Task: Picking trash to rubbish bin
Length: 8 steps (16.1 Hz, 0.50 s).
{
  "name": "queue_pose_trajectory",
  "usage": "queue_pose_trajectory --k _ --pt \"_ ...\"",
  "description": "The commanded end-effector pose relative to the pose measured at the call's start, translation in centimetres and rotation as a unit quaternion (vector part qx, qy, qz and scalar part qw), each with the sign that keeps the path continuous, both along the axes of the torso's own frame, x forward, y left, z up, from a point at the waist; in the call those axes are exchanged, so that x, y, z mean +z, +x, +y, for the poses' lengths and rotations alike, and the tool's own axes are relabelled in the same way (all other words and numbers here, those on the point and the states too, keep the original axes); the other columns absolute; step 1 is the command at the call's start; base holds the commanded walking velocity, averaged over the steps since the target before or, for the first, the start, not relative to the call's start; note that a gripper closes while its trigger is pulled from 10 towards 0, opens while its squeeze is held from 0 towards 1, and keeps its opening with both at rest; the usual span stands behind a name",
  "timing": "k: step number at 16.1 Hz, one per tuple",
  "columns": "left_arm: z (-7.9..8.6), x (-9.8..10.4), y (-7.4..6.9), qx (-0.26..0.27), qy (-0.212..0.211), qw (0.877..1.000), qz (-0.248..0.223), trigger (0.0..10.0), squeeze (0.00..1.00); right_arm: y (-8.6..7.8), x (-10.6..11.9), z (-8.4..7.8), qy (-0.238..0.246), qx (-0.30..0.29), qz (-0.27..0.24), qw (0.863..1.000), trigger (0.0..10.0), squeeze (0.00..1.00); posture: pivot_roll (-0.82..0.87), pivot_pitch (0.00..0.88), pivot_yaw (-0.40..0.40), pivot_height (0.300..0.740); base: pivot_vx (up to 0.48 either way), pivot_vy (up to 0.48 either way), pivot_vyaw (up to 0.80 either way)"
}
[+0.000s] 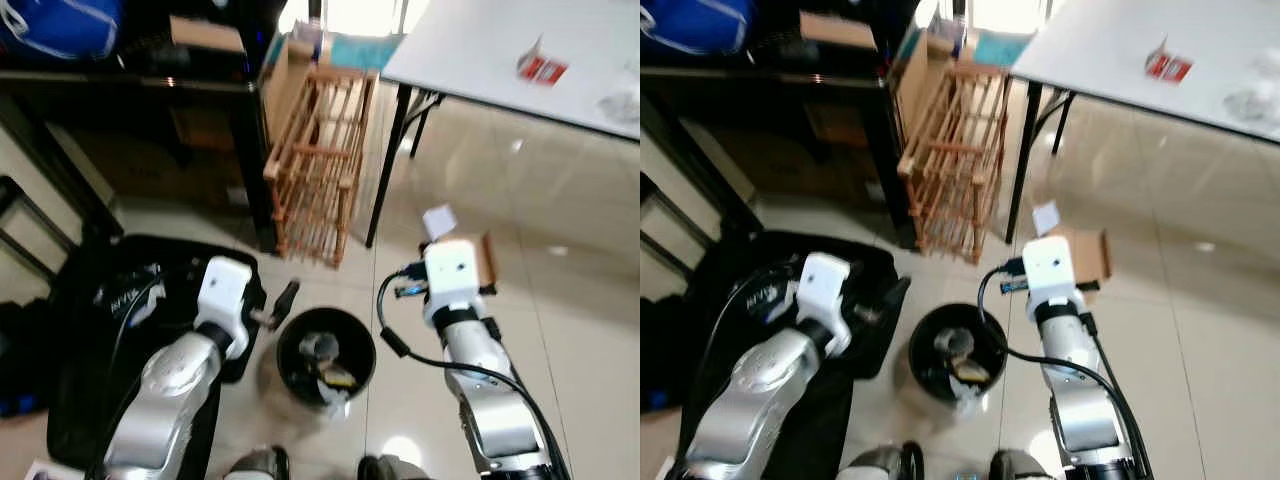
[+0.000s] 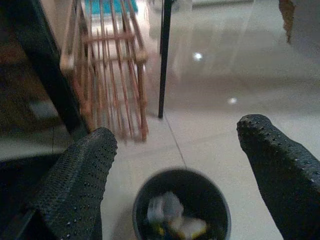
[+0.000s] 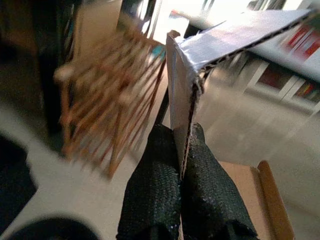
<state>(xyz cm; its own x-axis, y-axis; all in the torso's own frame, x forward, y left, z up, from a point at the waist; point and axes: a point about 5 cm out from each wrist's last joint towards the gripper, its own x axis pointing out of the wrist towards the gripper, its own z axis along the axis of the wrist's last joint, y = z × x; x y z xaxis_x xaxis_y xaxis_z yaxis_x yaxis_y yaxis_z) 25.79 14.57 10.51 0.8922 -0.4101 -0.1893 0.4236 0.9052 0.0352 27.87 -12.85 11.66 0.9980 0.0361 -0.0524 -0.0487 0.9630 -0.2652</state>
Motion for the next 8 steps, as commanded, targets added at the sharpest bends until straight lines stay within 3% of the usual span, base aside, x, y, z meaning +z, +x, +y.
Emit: queue_pose_trajectory --k 1,4,8 --pt "0.1 0.0 -0.5 -0.011 0.002 1.000 0.007 10.0 0.00 -0.1 -0.6 0.3 0.007 0.009 0.019 1.000 10.0 0.00 0.08 0.300 0.034 0.740 0.000 0.000 0.00" --pt "1.7 -0.9 -2.6 -0.017 0.022 0.998 0.047 10.0 0.00 -0.3 -2.4 0.9 0.019 0.029 0.063 0.997 10.0 0.00 0.10 0.355 0.035 0.740 0.000 0.000 0.00" --pt "1.3 -1.7 -4.3 -0.050 0.025 0.995 0.079 10.0 0.00 -0.6 -4.0 2.8 0.007 0.091 0.102 0.991 10.0 0.00 0.14 0.395 0.040 0.740 0.000 0.000 0.00"
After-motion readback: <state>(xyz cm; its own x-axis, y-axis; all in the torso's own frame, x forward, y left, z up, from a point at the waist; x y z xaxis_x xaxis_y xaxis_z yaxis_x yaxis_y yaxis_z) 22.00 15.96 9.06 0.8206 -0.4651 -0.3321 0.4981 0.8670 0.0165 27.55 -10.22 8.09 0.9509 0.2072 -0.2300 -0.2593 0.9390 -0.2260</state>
